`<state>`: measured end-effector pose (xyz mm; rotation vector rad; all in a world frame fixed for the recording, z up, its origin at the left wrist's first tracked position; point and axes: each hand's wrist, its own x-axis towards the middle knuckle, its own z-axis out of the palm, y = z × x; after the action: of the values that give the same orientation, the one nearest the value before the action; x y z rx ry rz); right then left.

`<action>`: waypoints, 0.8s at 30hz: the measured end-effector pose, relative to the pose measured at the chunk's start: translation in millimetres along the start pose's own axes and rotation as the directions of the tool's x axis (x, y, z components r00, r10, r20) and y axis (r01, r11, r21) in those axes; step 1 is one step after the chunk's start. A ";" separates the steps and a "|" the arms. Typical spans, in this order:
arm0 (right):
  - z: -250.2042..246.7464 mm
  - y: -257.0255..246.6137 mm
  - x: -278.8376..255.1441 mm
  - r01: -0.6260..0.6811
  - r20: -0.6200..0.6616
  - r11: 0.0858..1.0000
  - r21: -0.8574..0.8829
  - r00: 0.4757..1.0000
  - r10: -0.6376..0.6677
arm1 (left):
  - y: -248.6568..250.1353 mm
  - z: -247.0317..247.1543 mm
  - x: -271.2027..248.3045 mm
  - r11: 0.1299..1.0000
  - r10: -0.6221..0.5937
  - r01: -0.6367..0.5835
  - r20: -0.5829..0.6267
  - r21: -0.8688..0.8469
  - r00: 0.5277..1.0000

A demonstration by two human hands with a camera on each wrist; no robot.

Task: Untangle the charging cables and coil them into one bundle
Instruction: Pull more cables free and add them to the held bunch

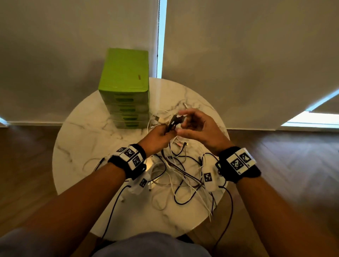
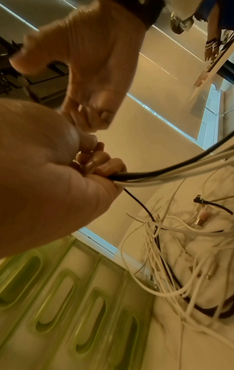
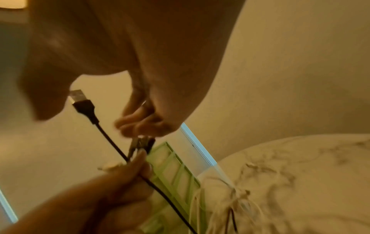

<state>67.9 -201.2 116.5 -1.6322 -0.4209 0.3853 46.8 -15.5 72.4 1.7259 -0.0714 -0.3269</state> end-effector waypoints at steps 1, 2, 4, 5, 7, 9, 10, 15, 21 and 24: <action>2.7 10.2 -0.8 -0.001 -0.092 1.000 0.021 0.996 0.003 | -3.4 -0.7 -1.2 0.999 -0.032 0.032 -0.008 -0.031 0.999; 6.5 19.4 -2.5 -0.022 -0.164 0.999 0.033 0.986 0.027 | -6.5 -1.5 -2.9 0.995 -0.068 0.067 -0.019 -0.071 0.997; 16.5 41.6 -5.7 -0.121 -0.164 0.993 -0.014 0.979 0.117 | -8.9 -2.8 -6.0 0.978 -0.134 0.127 -0.031 -0.168 0.990; 22.6 51.9 -7.2 -0.160 -0.103 0.984 -0.084 0.983 0.151 | -8.1 -3.5 -7.5 0.968 -0.142 0.135 -0.019 -0.211 0.990; 37.8 64.5 -10.9 -0.169 0.023 0.964 -0.206 0.984 0.177 | -7.0 -3.2 -8.7 0.963 -0.154 0.147 -0.014 -0.227 0.988; 51.7 66.9 -13.3 -0.132 0.014 0.956 -0.262 0.990 0.140 | -7.9 -4.0 -8.1 0.967 -0.165 0.151 -0.055 -0.204 0.985; 56.1 67.4 -13.3 -0.109 -0.034 0.950 -0.292 0.994 0.103 | -8.5 -4.7 -7.4 0.968 -0.169 0.148 -0.090 -0.205 0.982; 57.2 55.1 -15.2 -0.023 -0.241 0.936 -0.352 0.968 -0.067 | -6.0 -10.0 -6.1 0.922 -0.184 0.104 -0.185 -0.372 0.965; 62.5 46.3 -23.6 0.004 -0.228 0.935 -0.355 0.969 -0.091 | -5.4 -7.4 3.3 0.787 -0.258 0.070 -0.224 -0.612 0.940; 67.8 58.1 -27.4 0.000 -0.177 0.895 -0.445 0.980 -0.088 | -1.4 -3.7 7.4 0.748 -0.291 0.067 -0.235 -0.660 0.927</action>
<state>13.8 -160.7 52.0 -2.0809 -0.4174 0.0922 54.6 -13.4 70.3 1.0683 0.4195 -0.1707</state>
